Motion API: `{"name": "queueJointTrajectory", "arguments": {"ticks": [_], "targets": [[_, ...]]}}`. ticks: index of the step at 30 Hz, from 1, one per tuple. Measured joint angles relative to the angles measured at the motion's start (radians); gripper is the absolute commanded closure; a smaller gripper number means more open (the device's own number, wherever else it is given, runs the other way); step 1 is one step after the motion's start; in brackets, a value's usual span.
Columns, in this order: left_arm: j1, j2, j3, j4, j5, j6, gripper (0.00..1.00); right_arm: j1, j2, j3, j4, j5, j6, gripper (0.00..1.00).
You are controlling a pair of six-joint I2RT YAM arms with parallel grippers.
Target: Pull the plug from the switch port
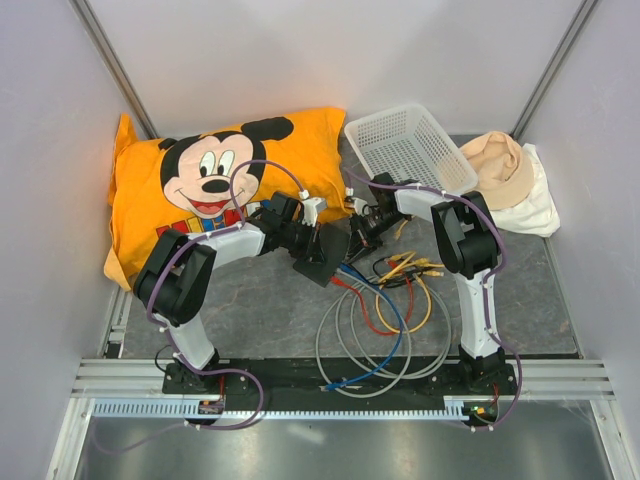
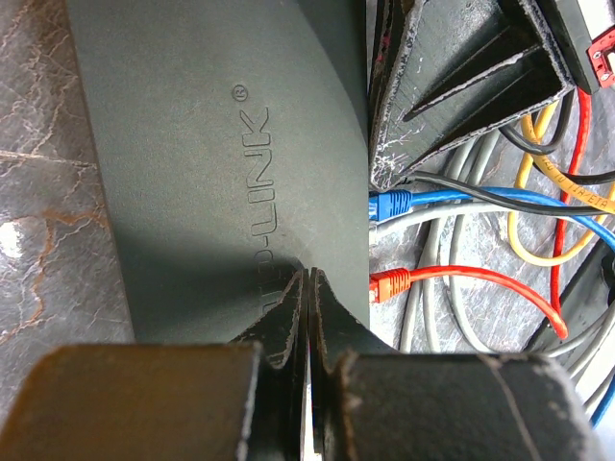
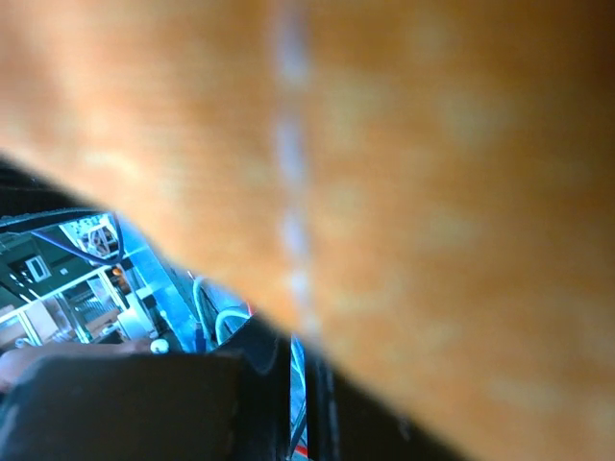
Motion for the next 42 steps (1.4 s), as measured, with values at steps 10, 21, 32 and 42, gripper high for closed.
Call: {"name": "queueJointTrajectory", "arguments": {"ticks": [10, 21, 32, 42], "targets": [[0.0, 0.0, -0.002, 0.007, -0.003, 0.0, 0.99, -0.014, -0.026, -0.053, -0.006, 0.031, -0.067, 1.0], [0.0, 0.0, -0.002, 0.01, -0.007, 0.0, 0.98, -0.018, -0.037, -0.07, -0.01, 0.032, -0.068, 1.0], [0.0, 0.0, -0.004, 0.027, -0.02, 0.005, 0.98, -0.091, -0.348, -0.17, -0.085, 0.358, -0.283, 1.0], [0.006, 0.013, 0.022, 0.024, -0.043, 0.03, 0.98, -0.262, -0.648, -0.265, -0.093, 0.575, -0.365, 1.0]]}}
